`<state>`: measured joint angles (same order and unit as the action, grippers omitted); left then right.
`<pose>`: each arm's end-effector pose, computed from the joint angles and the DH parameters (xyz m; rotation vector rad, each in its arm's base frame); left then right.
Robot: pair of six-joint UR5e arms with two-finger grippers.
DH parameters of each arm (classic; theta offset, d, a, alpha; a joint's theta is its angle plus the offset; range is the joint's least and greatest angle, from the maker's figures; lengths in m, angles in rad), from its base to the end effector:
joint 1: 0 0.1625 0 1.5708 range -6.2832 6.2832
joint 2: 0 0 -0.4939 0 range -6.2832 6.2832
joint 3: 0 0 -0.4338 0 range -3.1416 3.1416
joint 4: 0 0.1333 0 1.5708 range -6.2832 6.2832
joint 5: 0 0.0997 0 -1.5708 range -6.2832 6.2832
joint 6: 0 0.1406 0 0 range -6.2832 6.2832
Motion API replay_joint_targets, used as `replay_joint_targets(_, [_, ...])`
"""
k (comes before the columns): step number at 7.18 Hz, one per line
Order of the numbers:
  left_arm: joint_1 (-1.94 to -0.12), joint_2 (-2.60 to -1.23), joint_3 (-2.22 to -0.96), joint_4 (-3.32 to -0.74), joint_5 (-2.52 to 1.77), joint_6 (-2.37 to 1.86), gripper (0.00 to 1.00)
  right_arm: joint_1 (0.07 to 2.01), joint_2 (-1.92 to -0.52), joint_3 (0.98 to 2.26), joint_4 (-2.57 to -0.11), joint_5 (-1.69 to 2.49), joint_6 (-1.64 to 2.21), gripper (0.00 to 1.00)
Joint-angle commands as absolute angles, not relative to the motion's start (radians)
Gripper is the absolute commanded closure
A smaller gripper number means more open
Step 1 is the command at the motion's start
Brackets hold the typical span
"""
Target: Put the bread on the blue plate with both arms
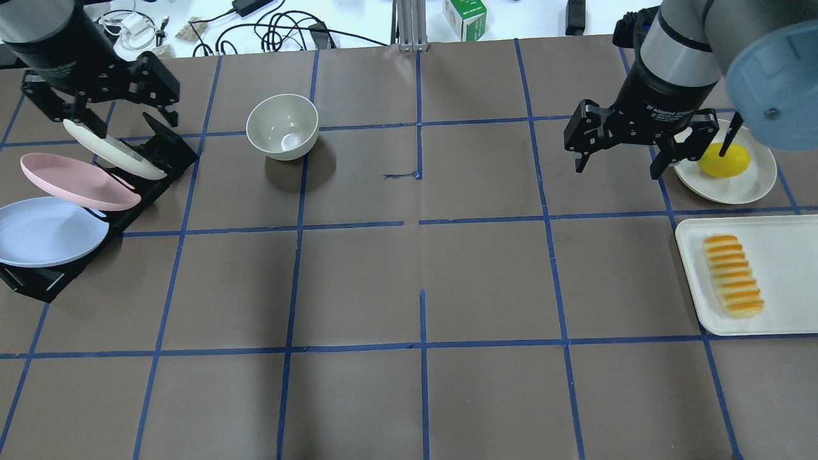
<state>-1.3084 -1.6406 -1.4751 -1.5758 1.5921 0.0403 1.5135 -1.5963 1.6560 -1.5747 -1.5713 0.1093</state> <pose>0.0222 -0.5850 0.5280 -0.3458 3.0980 -0.0272 0.1037 -0.5189 0.4844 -0.2611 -3.1275 -0.0875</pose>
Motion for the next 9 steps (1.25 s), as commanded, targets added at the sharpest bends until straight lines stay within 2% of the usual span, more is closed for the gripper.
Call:
replay_joint_targets(1, [-1.072,-1.667,-1.477,-1.578,1.589,0.041,0.00,1.366,-1.595,1.692,-1.580,-1.575,-0.068,0.00])
replay_joint_targets(4, [-0.815,-1.742,-1.497,-1.521,1.618,0.047,0.00,1.171,-1.595,1.855,-1.838,-1.589,-0.398,0.00])
replay_joint_targets(6, [-0.776,-1.834,-1.538,-1.375,1.696,0.078,0.00,1.054,-1.545,1.949,-1.960,-1.600,-0.460,0.00])
replay_joint_targets(7, [-0.776,-1.876,-1.555,-1.288,1.783,0.074,0.00,1.017,-1.492,1.963,-2.073,-1.615,-0.559,0.00])
replay_joint_targets(9, [-0.775,-1.933,-1.578,-1.273,1.798,0.063,0.00,0.930,-1.410,1.973,-2.092,-1.597,-0.610,0.00])
